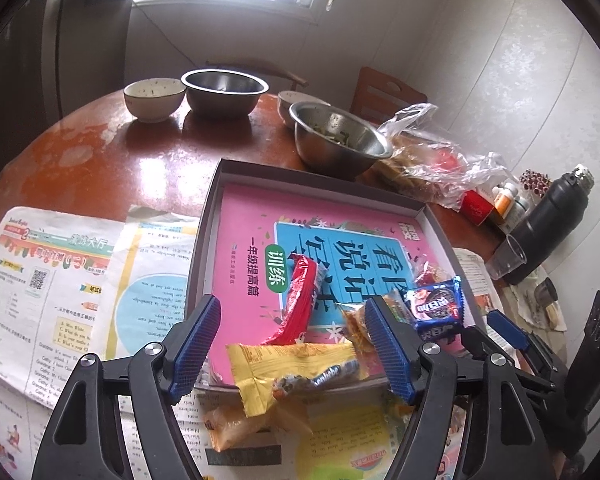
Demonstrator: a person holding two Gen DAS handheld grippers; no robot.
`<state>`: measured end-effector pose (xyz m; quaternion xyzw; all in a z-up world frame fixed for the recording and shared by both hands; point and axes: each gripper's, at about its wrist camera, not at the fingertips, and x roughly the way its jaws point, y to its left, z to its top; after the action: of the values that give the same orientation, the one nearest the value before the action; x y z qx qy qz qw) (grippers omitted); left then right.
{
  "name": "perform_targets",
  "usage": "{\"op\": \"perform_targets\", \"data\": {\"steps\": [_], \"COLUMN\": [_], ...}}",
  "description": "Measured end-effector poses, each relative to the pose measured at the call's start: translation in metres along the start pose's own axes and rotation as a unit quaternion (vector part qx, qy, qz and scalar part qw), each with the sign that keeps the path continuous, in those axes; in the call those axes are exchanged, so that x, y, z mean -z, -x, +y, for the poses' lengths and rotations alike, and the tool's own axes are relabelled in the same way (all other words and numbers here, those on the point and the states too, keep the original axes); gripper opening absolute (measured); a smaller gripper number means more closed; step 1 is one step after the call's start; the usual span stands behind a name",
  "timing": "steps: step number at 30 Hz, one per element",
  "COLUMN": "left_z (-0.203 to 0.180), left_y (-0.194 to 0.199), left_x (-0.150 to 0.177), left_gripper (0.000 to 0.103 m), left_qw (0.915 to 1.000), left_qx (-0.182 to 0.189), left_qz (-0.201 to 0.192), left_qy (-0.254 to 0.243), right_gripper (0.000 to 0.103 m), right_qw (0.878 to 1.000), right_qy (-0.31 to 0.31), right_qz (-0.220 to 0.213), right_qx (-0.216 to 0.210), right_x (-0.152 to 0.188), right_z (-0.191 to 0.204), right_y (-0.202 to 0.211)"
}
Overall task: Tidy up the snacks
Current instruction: 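Open the left gripper to drop the yellow snack while the right gripper releases the blue cookie pack, then withdraw both open grippers from the tray toward the remaining snacks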
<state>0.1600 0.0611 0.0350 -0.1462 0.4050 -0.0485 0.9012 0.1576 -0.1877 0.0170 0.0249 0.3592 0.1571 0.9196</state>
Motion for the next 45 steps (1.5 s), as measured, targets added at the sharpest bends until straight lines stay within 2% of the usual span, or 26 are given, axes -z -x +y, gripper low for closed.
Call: {"op": "perform_targets", "data": {"steps": [24,45], "left_z": [-0.017,-0.042], "left_y": [0.038,0.04], "left_x": [0.048,0.104], "left_gripper": [0.076,0.076], "left_qw": [0.9994,0.9959], "left_qx": [0.01,0.026], "left_qz": [0.002,0.044], "left_qy": [-0.032,-0.075], "right_gripper": [0.077,0.079], "right_qw": [1.0,1.0], "right_qy": [0.007,-0.004], "right_qz": [-0.017,-0.008], "right_qx": [-0.014,-0.025], "right_x": [0.024,0.055], "right_z": [0.015,0.012], "right_y": [0.041,0.059]}}
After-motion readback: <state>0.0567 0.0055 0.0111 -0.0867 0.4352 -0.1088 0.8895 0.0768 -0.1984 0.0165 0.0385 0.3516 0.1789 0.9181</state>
